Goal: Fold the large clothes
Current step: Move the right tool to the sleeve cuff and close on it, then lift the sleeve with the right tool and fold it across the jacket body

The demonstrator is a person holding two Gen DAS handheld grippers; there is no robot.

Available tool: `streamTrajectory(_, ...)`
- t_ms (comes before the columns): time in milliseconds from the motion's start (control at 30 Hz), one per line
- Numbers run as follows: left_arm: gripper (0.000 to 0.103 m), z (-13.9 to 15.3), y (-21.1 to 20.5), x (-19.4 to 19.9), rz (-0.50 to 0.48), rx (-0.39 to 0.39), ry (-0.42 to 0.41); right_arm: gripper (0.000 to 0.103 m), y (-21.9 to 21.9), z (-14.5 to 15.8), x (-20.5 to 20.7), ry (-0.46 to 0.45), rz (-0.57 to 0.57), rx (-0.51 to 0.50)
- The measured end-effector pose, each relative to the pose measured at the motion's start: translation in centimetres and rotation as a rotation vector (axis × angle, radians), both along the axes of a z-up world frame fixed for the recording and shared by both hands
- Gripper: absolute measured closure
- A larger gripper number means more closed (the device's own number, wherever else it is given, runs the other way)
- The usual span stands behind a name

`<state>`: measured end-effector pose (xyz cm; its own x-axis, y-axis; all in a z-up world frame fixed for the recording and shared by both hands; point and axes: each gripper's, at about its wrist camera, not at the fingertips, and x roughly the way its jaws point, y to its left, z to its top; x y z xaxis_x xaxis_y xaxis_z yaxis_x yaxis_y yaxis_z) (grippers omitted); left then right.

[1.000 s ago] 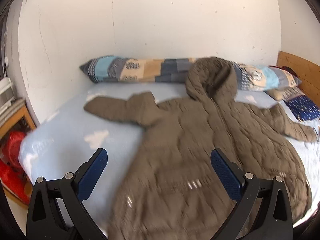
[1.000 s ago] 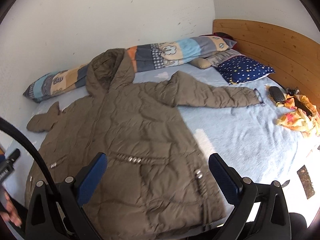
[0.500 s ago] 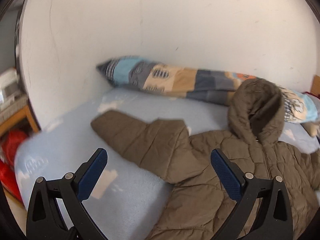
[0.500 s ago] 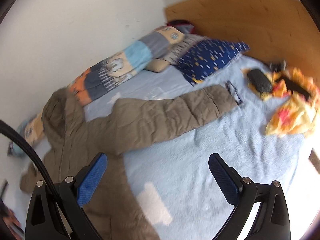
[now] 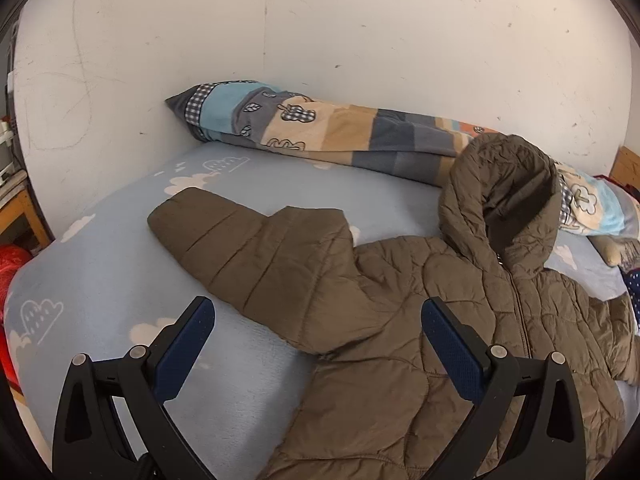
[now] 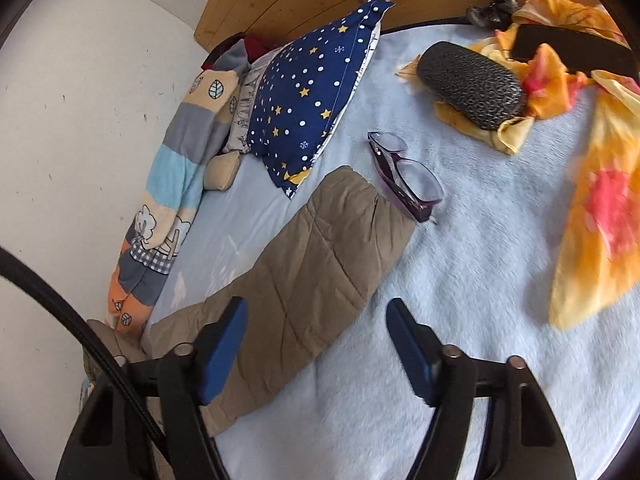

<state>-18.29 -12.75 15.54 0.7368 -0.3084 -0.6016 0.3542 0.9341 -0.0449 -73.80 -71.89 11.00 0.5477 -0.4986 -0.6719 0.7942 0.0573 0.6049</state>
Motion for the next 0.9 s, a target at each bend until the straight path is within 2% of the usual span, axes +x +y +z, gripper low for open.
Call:
streamTrajectory(167, 0.0, -0.3, -0.8, -0.2, -0.01, 0.019, -0.009, 0.043, -2.3, -2.3, 0.2, 0.025, -0.036, 0.05)
streamTrajectory(467, 0.0, -0.6, -1.3, -0.3, -0.022, 0.038, -0.008, 0.044, -5.3, -5.8, 0.0, 0.041, -0.103, 0.117)
streamTrajectory(567, 0.0, -0.6, -1.4, -0.3, -0.023, 0.036, -0.005, 0.046, -5.4, -6.0, 0.3, 0.014, -0.112, 0.092)
streamTrajectory(600, 0.0, -0.5, -1.4, -0.3, -0.022, 0.035, -0.007, 0.049, -5.4, -5.8, 0.6, 0.002, -0.102, 0.087)
streamTrajectory(633, 0.0, -0.4, -1.3, -0.4, -0.021, 0.032, -0.011, 0.068, -5.4, -5.6, 0.9, -0.004, -0.091, 0.075)
streamTrajectory(667, 0.0, -0.4, -1.3, -0.4, -0.018, 0.03, -0.011, 0.079, -5.3, -5.2, 1.1, 0.003, -0.085, 0.06)
streamTrajectory(900, 0.0, -0.1, -1.0, -0.4, -0.015, 0.017, -0.012, 0.086, -3.1, 2.2, 2.0, -0.034, -0.09, -0.127)
